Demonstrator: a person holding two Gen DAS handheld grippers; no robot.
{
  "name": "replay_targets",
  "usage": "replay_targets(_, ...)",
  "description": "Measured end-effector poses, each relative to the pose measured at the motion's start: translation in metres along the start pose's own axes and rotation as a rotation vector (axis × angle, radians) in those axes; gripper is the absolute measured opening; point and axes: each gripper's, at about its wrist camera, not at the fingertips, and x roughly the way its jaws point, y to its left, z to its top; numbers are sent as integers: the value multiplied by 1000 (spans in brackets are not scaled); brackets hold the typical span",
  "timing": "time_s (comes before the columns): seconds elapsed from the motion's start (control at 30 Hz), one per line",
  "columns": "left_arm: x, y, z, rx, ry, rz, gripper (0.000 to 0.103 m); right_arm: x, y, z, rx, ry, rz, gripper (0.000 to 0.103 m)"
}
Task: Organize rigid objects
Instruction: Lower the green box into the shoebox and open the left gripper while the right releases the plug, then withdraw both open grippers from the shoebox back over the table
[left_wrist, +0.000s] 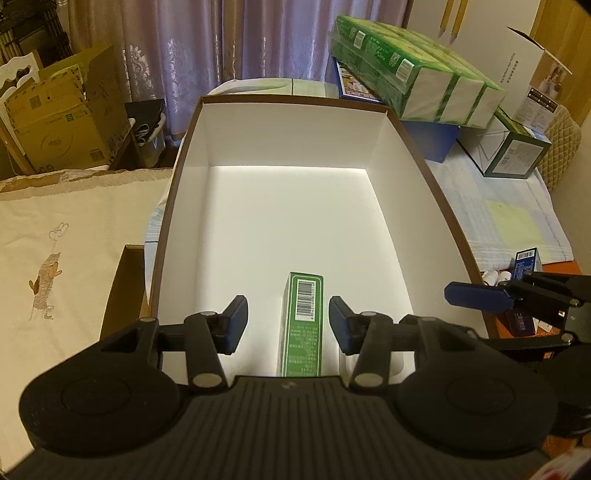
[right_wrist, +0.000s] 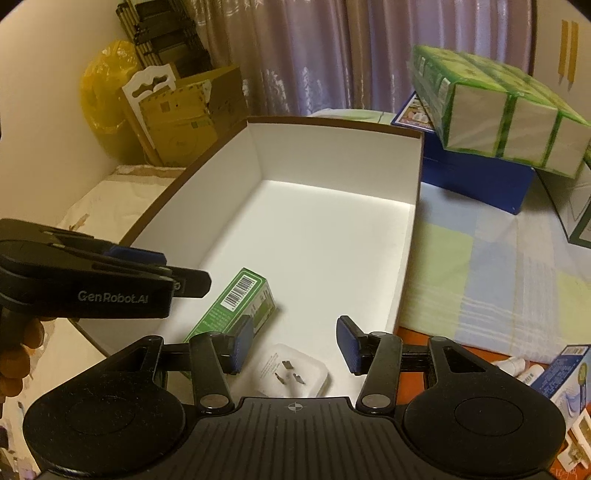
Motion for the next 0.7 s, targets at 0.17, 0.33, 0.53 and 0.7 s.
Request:
replay_targets(0.17,-19,-3,-10,-8,-26,-6,44,-18,-2,-6,12,-33,17,47)
replay_targets(0.33,-44,-11,-24,-5,-52,-22,44,-43,-6,-17,32,-68,56,47)
replay_targets(0.53,-67,-30,-39,12,-75,-47,44,-74,-12,-34,41,-102,72,49)
replay_targets(0.7,-78,-52,-53,31,-82,-79,44,-97,-23,-52,57,-125,78,57)
